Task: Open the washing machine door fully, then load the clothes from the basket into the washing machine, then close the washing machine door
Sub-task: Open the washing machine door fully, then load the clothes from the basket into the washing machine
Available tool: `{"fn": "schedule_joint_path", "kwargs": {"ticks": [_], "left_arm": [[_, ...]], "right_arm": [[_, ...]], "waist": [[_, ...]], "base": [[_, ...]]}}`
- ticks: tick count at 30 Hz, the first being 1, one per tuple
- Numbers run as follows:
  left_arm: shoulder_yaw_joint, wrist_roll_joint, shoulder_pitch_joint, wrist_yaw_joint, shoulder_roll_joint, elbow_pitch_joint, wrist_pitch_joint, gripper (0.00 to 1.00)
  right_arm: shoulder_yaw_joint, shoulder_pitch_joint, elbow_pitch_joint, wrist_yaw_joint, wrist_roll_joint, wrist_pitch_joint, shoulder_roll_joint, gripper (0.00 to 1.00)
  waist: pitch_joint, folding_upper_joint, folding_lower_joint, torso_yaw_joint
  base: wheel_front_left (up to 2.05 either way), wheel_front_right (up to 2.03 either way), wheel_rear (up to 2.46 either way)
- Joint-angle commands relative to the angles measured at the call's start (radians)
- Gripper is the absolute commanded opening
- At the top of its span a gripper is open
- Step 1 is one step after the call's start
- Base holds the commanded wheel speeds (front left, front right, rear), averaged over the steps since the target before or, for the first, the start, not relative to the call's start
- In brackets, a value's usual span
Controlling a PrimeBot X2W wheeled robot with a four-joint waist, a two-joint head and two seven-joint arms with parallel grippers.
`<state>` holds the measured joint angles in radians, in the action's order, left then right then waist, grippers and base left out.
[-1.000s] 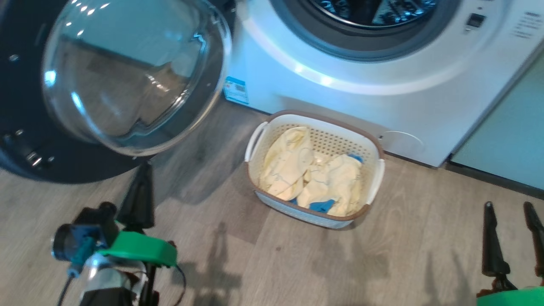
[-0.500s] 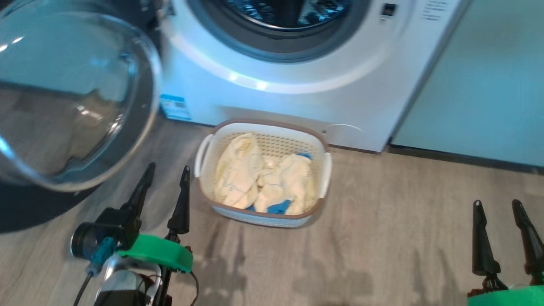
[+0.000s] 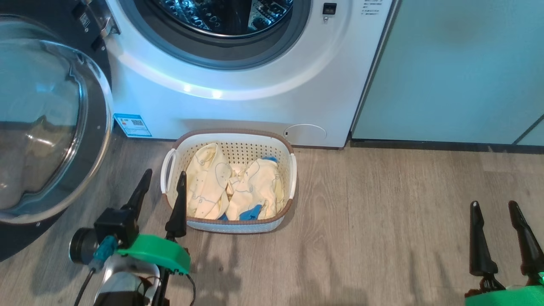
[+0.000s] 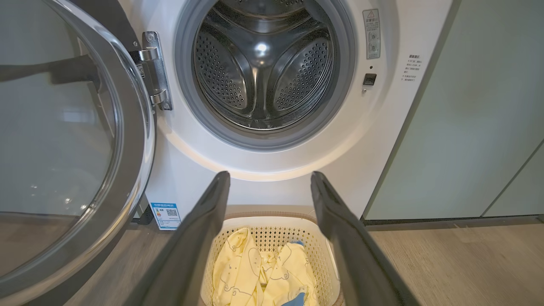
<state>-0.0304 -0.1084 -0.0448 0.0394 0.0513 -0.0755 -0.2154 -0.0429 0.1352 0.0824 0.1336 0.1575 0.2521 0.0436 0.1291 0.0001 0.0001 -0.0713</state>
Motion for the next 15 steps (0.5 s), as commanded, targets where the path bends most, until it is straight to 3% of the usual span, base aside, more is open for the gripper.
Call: {"fn": "schedule_joint_path", "kwargs": {"ticks": [1,15], "left_arm": [[-0.036,-0.003,-0.033,-0.01,0.02,0.03,0.0,1.0],[-0.027,-0.017,-0.02,-0.022,0.023,0.019,0.005,1.0]], "right_arm": [[0.019,-0.041,0.03,-0.003,0.004,0.01,0.007,1.0],[0.016,-0.035,0.023,-0.003,0.007,0.01,0.007,1.0]], "waist": [[-0.003,-0.0001,-0.0001,-0.002],[-0.013,-0.0001,-0.0001,-0.004]], "base": [[0.0,0.0,0.0],[0.0,0.0,0.0]]}}
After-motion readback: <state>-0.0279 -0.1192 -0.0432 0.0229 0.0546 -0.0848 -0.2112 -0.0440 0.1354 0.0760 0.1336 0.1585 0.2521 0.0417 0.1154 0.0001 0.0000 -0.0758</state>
